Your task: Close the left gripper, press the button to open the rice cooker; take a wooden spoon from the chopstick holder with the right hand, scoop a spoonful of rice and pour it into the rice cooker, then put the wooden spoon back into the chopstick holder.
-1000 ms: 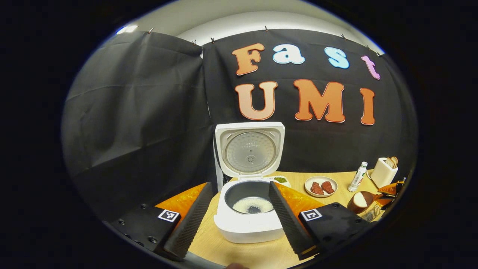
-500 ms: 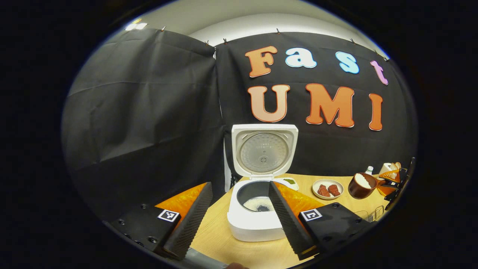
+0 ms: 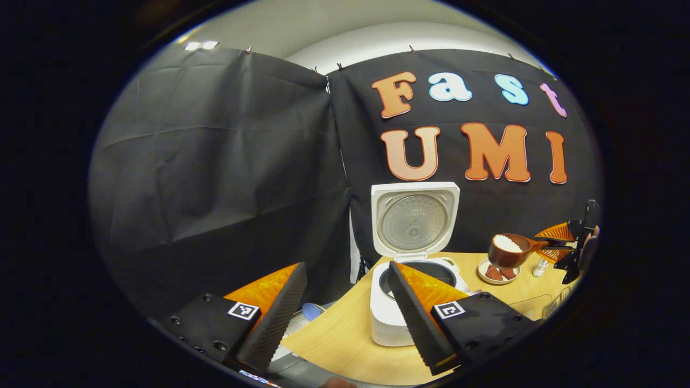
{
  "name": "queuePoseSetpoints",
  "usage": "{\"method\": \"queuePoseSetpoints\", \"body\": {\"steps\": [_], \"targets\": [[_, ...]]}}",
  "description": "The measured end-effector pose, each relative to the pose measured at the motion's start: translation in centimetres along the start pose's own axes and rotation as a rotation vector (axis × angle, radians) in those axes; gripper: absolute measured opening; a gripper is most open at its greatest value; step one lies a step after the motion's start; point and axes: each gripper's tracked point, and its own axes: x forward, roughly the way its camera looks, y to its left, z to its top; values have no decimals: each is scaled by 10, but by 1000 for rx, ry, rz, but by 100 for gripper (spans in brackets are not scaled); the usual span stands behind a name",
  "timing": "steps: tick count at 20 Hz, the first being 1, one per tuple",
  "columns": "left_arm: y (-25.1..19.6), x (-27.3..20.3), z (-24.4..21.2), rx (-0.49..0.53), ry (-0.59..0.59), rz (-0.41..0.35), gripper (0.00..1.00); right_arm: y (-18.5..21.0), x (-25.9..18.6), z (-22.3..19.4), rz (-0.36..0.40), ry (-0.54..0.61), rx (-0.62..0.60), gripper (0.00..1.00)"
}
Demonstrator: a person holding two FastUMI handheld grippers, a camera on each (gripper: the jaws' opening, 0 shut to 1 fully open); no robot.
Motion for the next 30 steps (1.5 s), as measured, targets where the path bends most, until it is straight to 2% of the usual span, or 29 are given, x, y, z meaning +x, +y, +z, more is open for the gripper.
{"method": "queuePoseSetpoints", "body": {"steps": [8,16,22,26,30], "targets": [[7,-5,1,37,-42,-12,100,18,77,-28,-26,12,-80,13],[26,-2,-27,-3,22,4,100,-4,124,-35,-126,-25,-178,13],[37,8,-36,-1,55,25,100,-28,148,-26,-249,-56,-405,14],[41,14,-40,-1,66,40,100,-30,160,-23,-284,-60,-550,13],[40,23,-44,2,77,43,100,-37,169,-25,-343,-45,-751,13]]}}
